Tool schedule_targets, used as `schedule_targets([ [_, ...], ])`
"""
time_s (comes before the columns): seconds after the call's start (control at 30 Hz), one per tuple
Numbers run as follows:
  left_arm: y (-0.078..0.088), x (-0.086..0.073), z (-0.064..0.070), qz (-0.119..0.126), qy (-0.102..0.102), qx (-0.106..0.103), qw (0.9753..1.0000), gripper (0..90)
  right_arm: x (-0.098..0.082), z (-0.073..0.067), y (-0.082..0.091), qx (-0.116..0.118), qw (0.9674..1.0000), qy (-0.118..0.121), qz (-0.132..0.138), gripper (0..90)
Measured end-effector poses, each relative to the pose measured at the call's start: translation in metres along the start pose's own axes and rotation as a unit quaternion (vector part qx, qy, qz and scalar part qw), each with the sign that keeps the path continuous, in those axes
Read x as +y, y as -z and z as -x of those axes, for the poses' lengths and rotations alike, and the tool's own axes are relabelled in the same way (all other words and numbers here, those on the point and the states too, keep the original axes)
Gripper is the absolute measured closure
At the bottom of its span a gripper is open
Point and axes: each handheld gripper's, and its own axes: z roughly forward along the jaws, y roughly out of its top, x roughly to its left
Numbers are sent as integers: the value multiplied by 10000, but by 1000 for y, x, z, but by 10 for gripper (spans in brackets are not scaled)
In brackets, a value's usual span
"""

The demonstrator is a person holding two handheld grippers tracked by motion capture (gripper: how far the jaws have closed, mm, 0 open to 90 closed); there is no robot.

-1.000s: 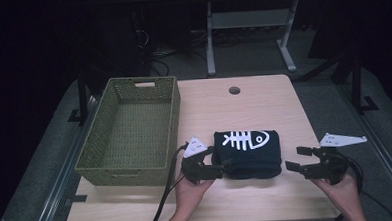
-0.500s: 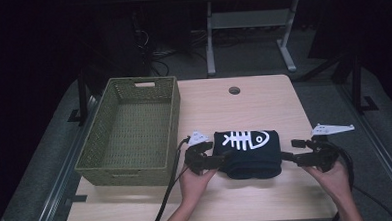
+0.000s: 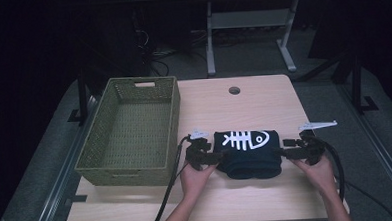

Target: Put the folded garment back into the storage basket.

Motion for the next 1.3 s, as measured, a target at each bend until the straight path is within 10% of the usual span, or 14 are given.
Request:
schedule_targets([
  [0.5, -14, 0, -3, -217, 196, -73, 9995, 268, -1, 0, -20, 45, 9997, -54, -213, 404],
  [1.3, -17, 0, -6, -246, 304, -410, 9984, 610, -5, -10, -22, 23, 9991, 2, -416, 680],
])
